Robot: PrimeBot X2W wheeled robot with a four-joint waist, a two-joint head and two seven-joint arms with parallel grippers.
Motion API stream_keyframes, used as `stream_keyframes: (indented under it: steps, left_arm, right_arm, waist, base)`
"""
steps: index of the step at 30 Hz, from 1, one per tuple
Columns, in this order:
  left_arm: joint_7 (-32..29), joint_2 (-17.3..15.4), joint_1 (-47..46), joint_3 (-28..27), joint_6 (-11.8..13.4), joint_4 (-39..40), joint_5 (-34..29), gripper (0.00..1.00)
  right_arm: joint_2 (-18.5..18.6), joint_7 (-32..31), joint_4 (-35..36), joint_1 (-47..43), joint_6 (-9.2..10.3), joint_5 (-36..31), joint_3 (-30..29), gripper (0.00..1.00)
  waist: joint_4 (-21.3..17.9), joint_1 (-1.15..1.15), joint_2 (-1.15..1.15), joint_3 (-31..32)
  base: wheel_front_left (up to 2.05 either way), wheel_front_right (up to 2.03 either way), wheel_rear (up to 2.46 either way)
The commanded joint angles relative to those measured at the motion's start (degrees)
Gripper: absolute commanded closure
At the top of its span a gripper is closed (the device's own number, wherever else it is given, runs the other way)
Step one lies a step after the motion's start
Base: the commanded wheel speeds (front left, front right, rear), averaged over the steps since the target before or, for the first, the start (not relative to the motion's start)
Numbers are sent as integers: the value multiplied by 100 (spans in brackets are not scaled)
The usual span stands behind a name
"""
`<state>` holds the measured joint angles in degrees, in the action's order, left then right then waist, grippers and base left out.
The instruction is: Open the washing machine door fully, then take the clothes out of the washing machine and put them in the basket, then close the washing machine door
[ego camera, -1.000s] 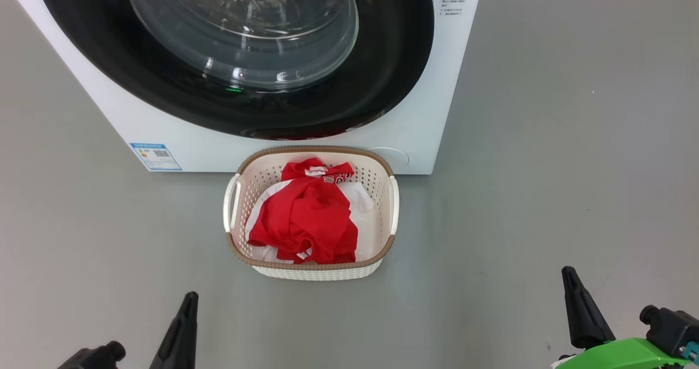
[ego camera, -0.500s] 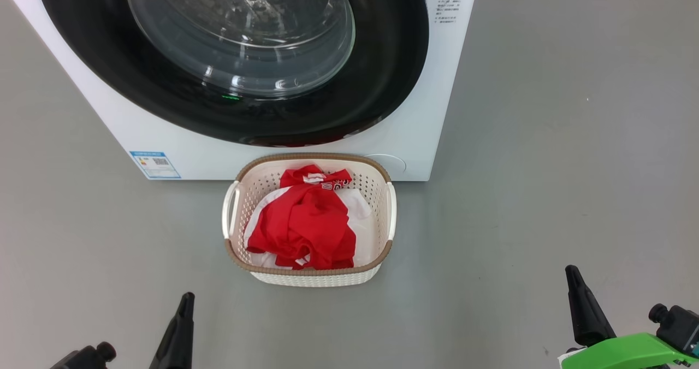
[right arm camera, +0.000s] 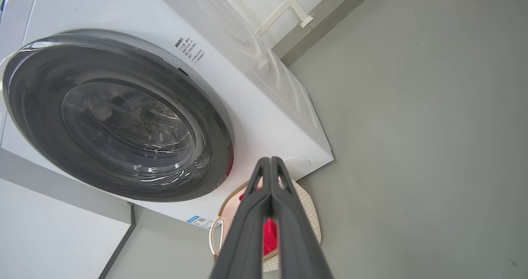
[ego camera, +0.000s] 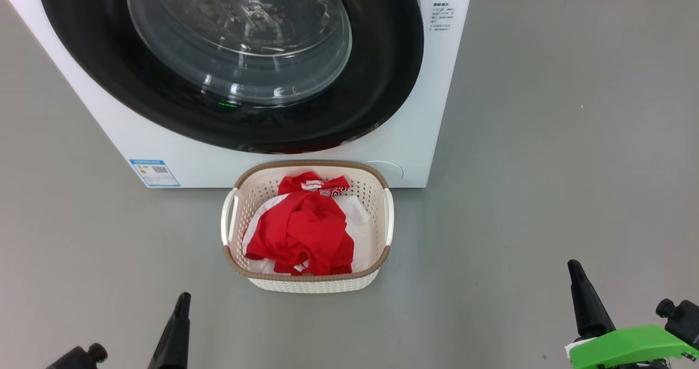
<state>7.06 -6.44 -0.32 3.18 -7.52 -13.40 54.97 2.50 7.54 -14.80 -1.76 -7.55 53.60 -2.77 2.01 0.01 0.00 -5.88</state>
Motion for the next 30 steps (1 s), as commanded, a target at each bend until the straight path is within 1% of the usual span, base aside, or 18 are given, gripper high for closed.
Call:
stream_keyframes:
  steps: [1,30]
  left_arm:
    - [-35,-56,-221,-152,2,105,137,100]
    - [-490,39,-361,-384,2,42,1675,100]
  right_arm:
    - [107,-41,124,237,3,153,45,100]
    - [159,-505,112,453,4,1749,-14,100]
  waist:
    - [-5,0,0,13]
    - [-85,0,0,239]
  base:
    - [0,0,0]
    - [0,0,0]
